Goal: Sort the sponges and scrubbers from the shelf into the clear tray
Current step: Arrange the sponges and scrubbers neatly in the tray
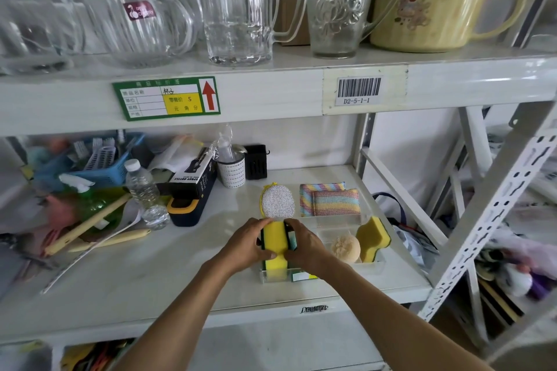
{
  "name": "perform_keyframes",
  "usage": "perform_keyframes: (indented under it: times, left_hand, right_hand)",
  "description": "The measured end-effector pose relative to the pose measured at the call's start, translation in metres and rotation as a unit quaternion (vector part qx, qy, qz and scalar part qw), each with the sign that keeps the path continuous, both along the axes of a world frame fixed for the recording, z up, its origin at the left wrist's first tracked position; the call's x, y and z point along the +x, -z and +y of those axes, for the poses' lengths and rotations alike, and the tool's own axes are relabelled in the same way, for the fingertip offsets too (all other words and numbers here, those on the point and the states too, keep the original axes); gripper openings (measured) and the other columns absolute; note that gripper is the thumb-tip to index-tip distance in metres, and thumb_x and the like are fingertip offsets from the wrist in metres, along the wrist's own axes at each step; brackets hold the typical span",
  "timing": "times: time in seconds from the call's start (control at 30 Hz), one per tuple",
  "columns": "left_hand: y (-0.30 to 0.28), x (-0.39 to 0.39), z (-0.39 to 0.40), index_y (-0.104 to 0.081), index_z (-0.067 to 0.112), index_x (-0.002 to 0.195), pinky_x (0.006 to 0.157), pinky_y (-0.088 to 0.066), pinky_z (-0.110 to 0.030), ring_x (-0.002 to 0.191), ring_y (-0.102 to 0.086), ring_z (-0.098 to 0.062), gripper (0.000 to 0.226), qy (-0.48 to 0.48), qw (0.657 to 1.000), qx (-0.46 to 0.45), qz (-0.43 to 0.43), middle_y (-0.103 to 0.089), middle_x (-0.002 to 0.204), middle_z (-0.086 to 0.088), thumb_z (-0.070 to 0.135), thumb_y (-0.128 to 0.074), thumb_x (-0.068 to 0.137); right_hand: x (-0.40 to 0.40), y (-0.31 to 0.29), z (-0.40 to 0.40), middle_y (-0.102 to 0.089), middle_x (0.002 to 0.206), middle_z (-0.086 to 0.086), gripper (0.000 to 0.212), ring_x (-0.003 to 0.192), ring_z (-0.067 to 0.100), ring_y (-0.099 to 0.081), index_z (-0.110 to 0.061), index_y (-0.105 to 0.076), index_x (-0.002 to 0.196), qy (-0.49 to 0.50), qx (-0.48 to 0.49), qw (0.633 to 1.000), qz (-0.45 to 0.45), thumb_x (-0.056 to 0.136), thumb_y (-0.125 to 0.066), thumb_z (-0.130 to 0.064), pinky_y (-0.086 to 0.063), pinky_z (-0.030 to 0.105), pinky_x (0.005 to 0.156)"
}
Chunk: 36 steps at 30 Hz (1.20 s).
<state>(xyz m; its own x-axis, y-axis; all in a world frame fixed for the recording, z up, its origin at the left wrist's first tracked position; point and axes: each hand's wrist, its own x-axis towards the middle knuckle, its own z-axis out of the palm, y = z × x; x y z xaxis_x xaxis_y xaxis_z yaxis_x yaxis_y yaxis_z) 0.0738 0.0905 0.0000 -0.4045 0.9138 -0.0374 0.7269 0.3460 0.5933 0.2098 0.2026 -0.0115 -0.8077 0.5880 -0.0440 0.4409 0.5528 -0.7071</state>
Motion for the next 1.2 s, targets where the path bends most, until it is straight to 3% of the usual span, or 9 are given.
perform_keyframes:
  times: [0.27,0.47,0.57,0.63,0.7,0.83,0.93,1.07,1.2]
  left_hand:
    - [-0.001,0.001,-0.002,-0.034,0.026,0.147,0.090,-0.037,-0.018,0.123,-0.050,-0.020,0.085,0.005,1.000,-0.017,0.008,-0.046,0.138,-0.007,0.029,-0.079,0.075]
    - [-0.020,0.008,0.005,-0.021,0.025,0.152,0.112,-0.034,-0.033,0.141,-0.032,-0.020,0.101,0.001,0.999,0.000,0.046,-0.030,0.153,-0.002,0.046,-0.078,0.072]
    - [-0.034,0.023,0.019,-0.035,0.019,0.147,0.112,-0.033,-0.029,0.137,-0.037,-0.017,0.081,0.006,0.993,0.063,0.096,-0.037,0.149,0.000,0.043,-0.071,0.079]
    - [-0.039,0.037,0.031,-0.048,0.016,0.137,0.105,-0.041,-0.028,0.123,-0.051,-0.018,0.058,0.024,0.987,0.098,0.121,-0.049,0.137,-0.002,0.032,-0.068,0.085]
    - [-0.040,0.051,0.043,-0.056,0.013,0.128,0.095,-0.046,-0.029,0.107,-0.059,-0.020,0.041,0.046,0.986,0.097,0.128,-0.056,0.124,-0.005,0.021,-0.063,0.088]
    - [-0.032,0.074,0.065,-0.062,0.001,0.115,0.091,-0.048,-0.038,0.106,-0.061,-0.032,0.029,0.066,0.979,0.017,0.191,-0.059,0.118,-0.016,0.001,-0.055,0.087]
    - [-0.029,0.093,0.075,-0.064,-0.007,0.108,0.086,-0.050,-0.042,0.105,-0.062,-0.039,0.029,0.073,0.951,-0.098,0.283,-0.061,0.115,-0.024,-0.013,-0.053,0.082]
    - [-0.014,0.102,0.088,-0.065,0.002,0.115,0.087,-0.051,-0.037,0.113,-0.061,-0.033,0.032,0.063,0.907,-0.188,0.372,-0.064,0.121,-0.017,-0.008,-0.049,0.089]
    - [0.001,0.100,0.095,-0.066,0.009,0.116,0.089,-0.049,-0.031,0.118,-0.059,-0.029,0.032,0.045,0.898,-0.224,0.377,-0.065,0.124,-0.010,-0.002,-0.047,0.092]
  right_hand:
    - [-0.002,0.002,-0.002,-0.050,0.141,0.007,0.077,0.125,0.025,-0.051,-0.013,-0.033,0.145,0.008,-0.008,1.000,0.001,0.077,-0.069,-0.009,-0.040,0.023,0.090]
    - [0.011,-0.005,0.013,-0.045,0.145,0.008,0.088,0.129,0.023,-0.047,-0.017,-0.024,0.151,-0.010,-0.002,0.999,-0.036,0.078,-0.074,-0.013,-0.036,0.020,0.087]
    - [0.026,-0.010,0.028,-0.054,0.135,0.006,0.069,0.112,0.019,-0.055,-0.018,-0.038,0.144,0.039,0.004,0.999,-0.024,0.083,-0.069,-0.011,-0.043,0.021,0.084]
    - [0.037,-0.012,0.039,-0.061,0.125,0.004,0.049,0.099,0.015,-0.059,-0.017,-0.051,0.132,0.107,0.022,0.994,-0.010,0.085,-0.065,-0.010,-0.052,0.027,0.083]
    - [0.048,-0.014,0.050,-0.064,0.120,0.003,0.035,0.098,0.017,-0.063,-0.017,-0.059,0.122,0.163,0.071,0.984,-0.030,0.088,-0.062,-0.012,-0.055,0.030,0.085]
    - [0.065,-0.017,0.061,-0.059,0.122,0.005,0.031,0.101,0.025,-0.063,-0.016,-0.059,0.121,0.202,0.187,0.952,-0.131,0.091,-0.056,-0.014,-0.052,0.032,0.078]
    - [0.069,-0.014,0.063,-0.054,0.123,0.009,0.031,0.103,0.028,-0.062,-0.012,-0.055,0.122,0.178,0.246,0.932,-0.197,0.091,-0.058,-0.015,-0.052,0.036,0.080]
    - [0.067,-0.007,0.063,-0.049,0.127,0.009,0.032,0.103,0.025,-0.060,-0.012,-0.057,0.123,0.154,0.264,0.923,-0.234,0.092,-0.061,-0.019,-0.052,0.034,0.082]
    - [0.068,0.001,0.064,-0.048,0.133,0.012,0.031,0.100,0.025,-0.064,-0.012,-0.060,0.121,0.145,0.254,0.923,-0.252,0.093,-0.060,-0.024,-0.055,0.034,0.082]
